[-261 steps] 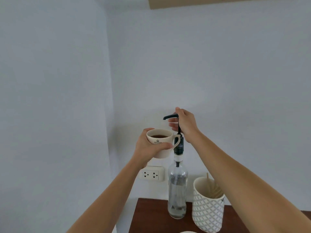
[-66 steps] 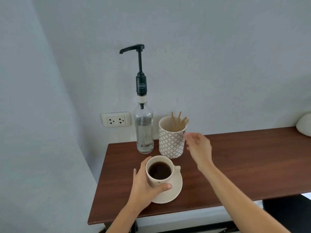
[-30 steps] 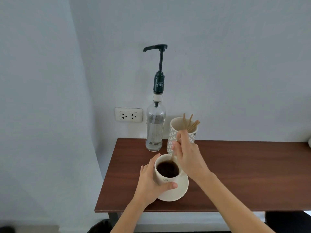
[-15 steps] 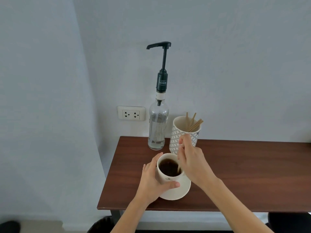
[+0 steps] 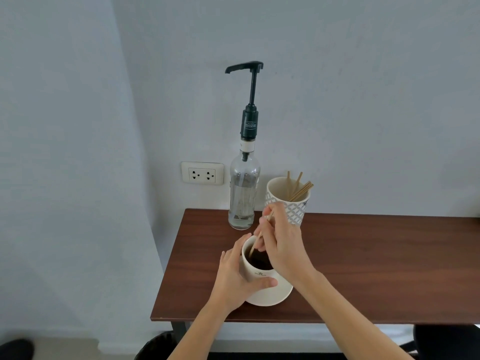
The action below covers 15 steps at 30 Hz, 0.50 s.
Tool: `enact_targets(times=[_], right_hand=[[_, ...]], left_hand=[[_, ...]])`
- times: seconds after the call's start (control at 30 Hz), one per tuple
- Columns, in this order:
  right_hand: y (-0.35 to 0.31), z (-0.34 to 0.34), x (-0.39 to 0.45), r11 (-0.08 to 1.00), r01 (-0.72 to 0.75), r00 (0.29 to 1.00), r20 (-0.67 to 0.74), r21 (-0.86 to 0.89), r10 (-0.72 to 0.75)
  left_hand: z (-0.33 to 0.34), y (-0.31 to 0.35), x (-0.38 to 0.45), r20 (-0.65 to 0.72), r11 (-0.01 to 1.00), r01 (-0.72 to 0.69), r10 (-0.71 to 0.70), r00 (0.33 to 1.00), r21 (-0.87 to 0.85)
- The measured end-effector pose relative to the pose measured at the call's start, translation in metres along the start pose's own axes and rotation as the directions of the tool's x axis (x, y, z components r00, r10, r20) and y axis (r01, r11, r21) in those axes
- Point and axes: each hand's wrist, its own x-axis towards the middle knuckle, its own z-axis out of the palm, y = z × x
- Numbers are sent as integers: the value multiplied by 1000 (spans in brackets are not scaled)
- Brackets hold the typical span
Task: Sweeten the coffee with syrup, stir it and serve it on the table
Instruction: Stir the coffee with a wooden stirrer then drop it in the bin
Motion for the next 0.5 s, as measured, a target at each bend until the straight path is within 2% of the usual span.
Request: enact_targets(times=[0.07,0.17,0.2,0.27,0.3,0.37,0.43,0.5], right_hand=[[7,-3,10,999,-9,999,-36,-49,8],[17,-17,8,961,3,1000,7,-275,-1],[17,-18,4,963,-5,1000,25,-270,12],[8,-12,-2,993,-22,998,59,-114,29],[4,-7,-3,999,-31,998,51,-35,32],[5,1,2,999,-38,999,1,12,38],[12,-2,10,999,-30,999,-27,-42,29],[19,-13,12,981,-4,1000,-21,-194,0]], left_hand=[[0,-1,0,1,1000,0,0,1000,2],[1,-2,-1,-6,1000,3,-3,1000,-8],[1,-2,-1,-9,1000,2,-2,1000,-10],[1,-1,-1,-14,1000,0,-1,1000,-9],[0,0,-1,-12,1000,2,-2,1000,-5],[0,2,-1,-7,1000,4,-4,1000,7],[0,2,-1,-6,1000,-3,3,1000,3],[0,1,-2,-12,1000,-4,4,1000,-10]])
